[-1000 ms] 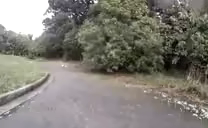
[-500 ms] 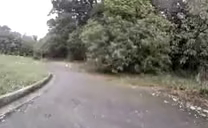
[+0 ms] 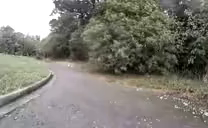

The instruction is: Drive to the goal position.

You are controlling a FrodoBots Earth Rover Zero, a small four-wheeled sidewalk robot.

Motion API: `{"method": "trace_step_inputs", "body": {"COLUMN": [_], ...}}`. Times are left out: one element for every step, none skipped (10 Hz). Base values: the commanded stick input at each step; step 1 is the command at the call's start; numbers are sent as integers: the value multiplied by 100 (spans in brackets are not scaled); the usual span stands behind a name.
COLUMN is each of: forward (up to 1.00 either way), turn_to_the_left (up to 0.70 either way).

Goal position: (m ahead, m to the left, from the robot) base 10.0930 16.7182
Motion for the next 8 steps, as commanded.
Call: {"method": "trace_step_inputs", "body": {"forward": [50,50,50,50,50,50,50,50], "turn_to_the_left": [47,48,48,33,16,0,5,10]}}
